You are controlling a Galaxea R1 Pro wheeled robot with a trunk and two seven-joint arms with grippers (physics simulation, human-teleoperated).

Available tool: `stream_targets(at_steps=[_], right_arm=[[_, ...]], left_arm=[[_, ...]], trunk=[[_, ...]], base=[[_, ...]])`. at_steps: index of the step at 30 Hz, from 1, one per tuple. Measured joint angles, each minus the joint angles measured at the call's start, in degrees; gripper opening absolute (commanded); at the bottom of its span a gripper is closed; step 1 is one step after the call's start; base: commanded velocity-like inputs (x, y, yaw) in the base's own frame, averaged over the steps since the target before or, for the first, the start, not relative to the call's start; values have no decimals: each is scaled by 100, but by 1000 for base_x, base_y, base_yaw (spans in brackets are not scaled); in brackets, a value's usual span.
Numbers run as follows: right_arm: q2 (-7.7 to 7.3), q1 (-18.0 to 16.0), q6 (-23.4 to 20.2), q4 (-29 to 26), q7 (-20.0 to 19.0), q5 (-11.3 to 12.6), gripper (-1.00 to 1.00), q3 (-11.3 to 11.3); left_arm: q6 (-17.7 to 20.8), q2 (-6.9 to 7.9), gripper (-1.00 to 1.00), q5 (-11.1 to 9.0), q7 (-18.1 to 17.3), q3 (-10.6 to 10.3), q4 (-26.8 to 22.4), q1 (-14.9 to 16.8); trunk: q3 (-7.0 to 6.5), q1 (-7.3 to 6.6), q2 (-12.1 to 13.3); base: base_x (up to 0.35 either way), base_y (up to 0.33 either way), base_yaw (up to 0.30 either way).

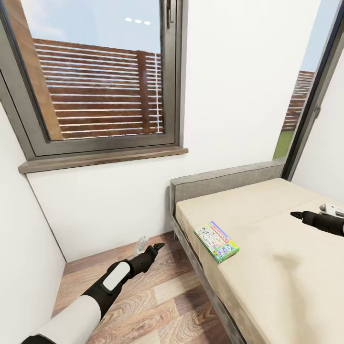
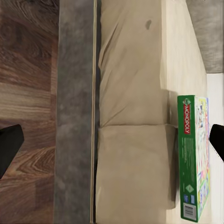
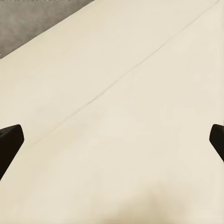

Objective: Put all the toys in the child's room - the three board games (two on the bed and one on the table), the two jigsaw puzzles on the table, and the tennis ball on the table - inside the toy box on the table in the child's room.

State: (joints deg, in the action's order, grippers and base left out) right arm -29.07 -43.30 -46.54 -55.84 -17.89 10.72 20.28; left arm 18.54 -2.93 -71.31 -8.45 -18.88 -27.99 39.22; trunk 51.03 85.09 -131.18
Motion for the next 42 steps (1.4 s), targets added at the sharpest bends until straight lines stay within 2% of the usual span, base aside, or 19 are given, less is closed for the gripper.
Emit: stream_targets(at_steps=[11, 15, 18, 21, 42], right_arm=[[0, -1, 0, -269, -11, 9, 100, 0], [-130, -85, 23, -384, 119, 13, 100, 130], [-206, -85, 22, -384, 138, 15, 100, 226], [-206, -85, 22, -384, 138, 17, 100, 301], [-206, -85, 22, -384, 138, 17, 100, 301]], left_arm=[[1, -6, 100, -89, -101, 7, 128, -4], [-128, 125, 100, -200, -58, 69, 168, -81], [-156, 175, 100, -200, -58, 68, 168, -81], [-156, 175, 100, -200, -58, 68, 168, -81], [-156, 175, 100, -200, -58, 68, 168, -81]], trunk=[[0, 0, 0], [0, 0, 0], [0, 0, 0], [0, 0, 0], [0, 0, 0]], base=[[0, 0, -142], [0, 0, 0], [0, 0, 0], [0, 0, 0], [0, 0, 0]])
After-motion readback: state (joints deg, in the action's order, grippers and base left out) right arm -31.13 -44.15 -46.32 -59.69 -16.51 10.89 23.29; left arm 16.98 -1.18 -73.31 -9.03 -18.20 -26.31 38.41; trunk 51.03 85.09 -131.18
